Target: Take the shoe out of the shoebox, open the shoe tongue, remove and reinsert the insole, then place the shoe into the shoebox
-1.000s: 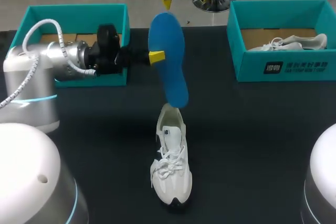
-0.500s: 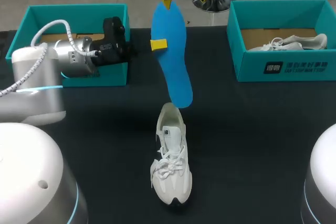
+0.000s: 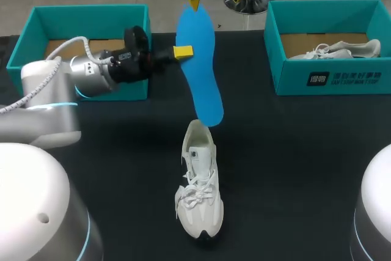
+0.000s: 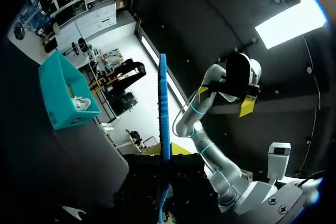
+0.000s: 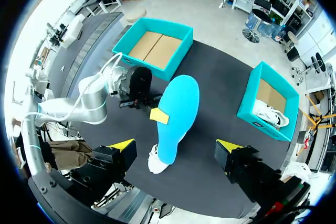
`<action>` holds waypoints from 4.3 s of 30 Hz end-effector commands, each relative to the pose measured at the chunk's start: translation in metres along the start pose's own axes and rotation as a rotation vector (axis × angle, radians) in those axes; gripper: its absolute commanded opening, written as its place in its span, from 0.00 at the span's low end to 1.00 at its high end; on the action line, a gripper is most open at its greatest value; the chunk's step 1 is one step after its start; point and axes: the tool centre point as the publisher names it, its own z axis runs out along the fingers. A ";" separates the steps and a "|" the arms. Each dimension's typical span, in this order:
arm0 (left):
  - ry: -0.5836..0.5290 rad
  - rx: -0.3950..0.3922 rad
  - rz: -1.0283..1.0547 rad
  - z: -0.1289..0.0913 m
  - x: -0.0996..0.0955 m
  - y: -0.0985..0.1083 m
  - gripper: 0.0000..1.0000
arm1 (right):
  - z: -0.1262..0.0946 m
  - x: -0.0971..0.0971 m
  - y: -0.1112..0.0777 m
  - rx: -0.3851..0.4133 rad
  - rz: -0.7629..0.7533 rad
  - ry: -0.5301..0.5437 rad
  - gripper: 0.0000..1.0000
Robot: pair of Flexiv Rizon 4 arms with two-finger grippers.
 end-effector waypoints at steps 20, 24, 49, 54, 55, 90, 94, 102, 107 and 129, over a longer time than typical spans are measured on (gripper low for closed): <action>-0.347 0.084 -0.592 -0.011 -0.018 -0.032 0.00 | 0.000 0.000 0.001 0.002 0.001 0.000 1.00; -0.347 0.084 -0.592 -0.011 -0.018 -0.032 0.00 | 0.000 0.000 0.001 0.002 0.001 0.000 1.00; -0.329 -0.117 -0.180 0.009 0.014 -0.048 0.00 | 0.000 0.000 0.001 0.002 0.001 0.000 1.00; -0.304 -0.171 0.027 0.008 0.027 -0.046 0.00 | 0.000 0.000 0.001 0.002 0.001 0.000 1.00; -0.305 -0.179 0.048 0.007 0.028 -0.044 0.00 | 0.000 0.000 0.001 0.002 0.001 0.000 1.00; -0.312 -0.197 0.307 -0.009 0.025 -0.014 0.00 | 0.000 0.000 0.001 0.002 0.001 0.000 1.00; -0.312 -0.197 0.307 -0.009 0.025 -0.014 0.00 | 0.000 0.000 0.001 0.002 0.001 0.000 1.00; -0.200 -0.405 0.707 -0.001 0.036 -0.017 0.00 | 0.000 0.000 0.001 0.002 0.001 0.000 1.00; -0.171 -0.486 0.884 -0.004 0.040 -0.001 0.00 | 0.000 0.000 0.001 0.002 0.001 0.000 1.00; -0.197 -0.385 1.092 -0.009 0.039 0.034 0.00 | 0.000 0.000 0.001 0.002 0.001 0.000 1.00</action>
